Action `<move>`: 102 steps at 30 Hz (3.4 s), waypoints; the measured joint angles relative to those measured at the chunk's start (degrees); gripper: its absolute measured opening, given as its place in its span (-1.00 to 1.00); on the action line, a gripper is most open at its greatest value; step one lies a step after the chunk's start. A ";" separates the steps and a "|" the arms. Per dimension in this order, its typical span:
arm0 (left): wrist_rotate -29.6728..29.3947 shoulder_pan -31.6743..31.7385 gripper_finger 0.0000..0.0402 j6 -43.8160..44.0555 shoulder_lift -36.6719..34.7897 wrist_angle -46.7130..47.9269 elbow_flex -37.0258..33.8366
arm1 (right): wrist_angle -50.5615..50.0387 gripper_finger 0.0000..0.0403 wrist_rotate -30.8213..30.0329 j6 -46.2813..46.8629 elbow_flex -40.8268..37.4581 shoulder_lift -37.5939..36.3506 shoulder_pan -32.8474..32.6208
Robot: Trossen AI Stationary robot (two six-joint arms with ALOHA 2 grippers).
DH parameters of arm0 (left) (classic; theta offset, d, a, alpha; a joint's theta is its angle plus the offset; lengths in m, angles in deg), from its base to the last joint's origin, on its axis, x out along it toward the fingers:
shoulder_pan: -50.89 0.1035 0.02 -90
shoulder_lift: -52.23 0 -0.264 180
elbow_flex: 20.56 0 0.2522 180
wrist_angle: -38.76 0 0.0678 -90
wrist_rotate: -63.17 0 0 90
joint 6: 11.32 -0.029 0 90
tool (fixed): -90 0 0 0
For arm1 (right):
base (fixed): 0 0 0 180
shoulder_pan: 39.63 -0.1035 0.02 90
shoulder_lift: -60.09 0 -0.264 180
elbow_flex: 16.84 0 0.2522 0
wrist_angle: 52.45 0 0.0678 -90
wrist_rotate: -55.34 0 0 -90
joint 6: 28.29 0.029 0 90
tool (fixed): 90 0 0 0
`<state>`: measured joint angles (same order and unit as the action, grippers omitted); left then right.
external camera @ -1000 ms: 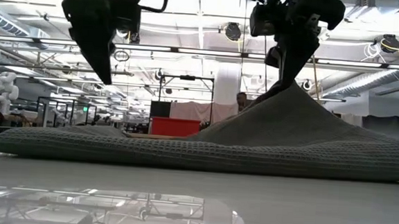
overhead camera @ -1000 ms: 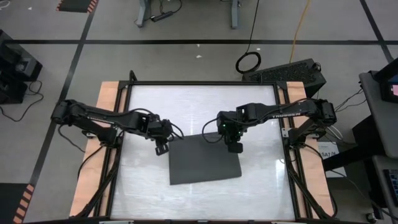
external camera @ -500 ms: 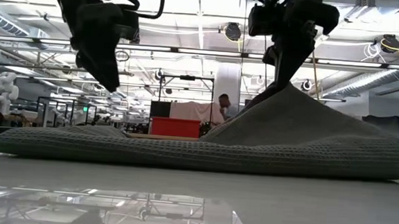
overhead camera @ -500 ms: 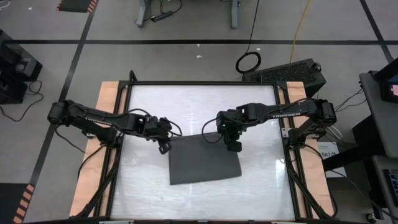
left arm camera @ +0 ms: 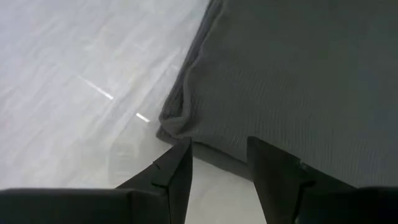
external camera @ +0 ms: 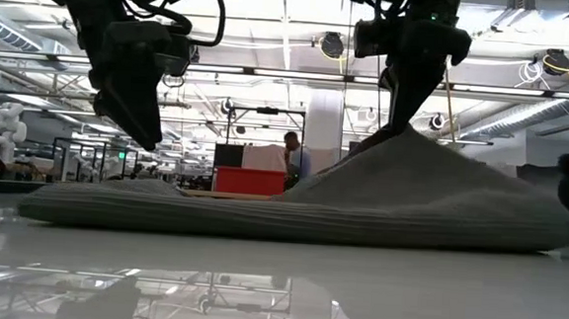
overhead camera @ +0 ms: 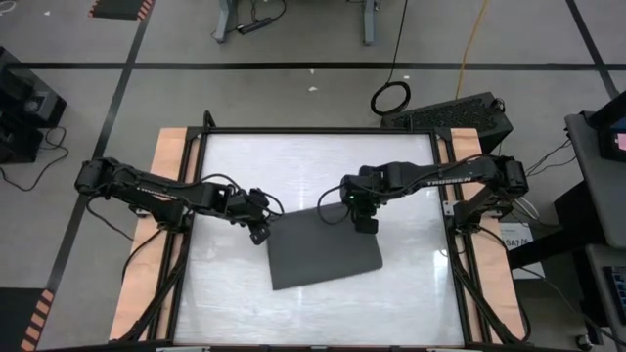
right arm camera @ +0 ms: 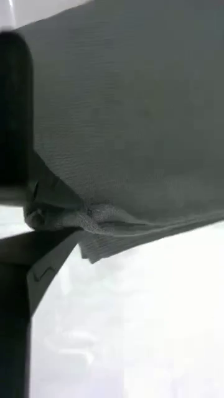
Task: Roll towel
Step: Roll the gray towel
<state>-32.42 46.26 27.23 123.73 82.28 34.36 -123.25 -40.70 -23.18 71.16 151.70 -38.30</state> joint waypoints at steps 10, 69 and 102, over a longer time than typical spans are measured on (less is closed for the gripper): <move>0.46 0.00 -0.22 0.02 0.00 -0.88 0.00 | -1.68 -0.10 -0.18 3.92 0.23 -0.02 0.28; 2.03 -0.47 -0.22 -8.77 1.13 -15.80 -14.31 | 37.95 -0.96 13.95 -4.75 -29.11 -7.65 15.95; 2.49 2.26 -0.22 25.58 -5.68 -11.89 -13.46 | 42.39 -0.95 13.63 -5.39 -28.65 -7.69 17.72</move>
<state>-29.92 48.53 52.81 118.05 70.38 20.90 -80.86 -27.08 -28.57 42.50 144.01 -20.59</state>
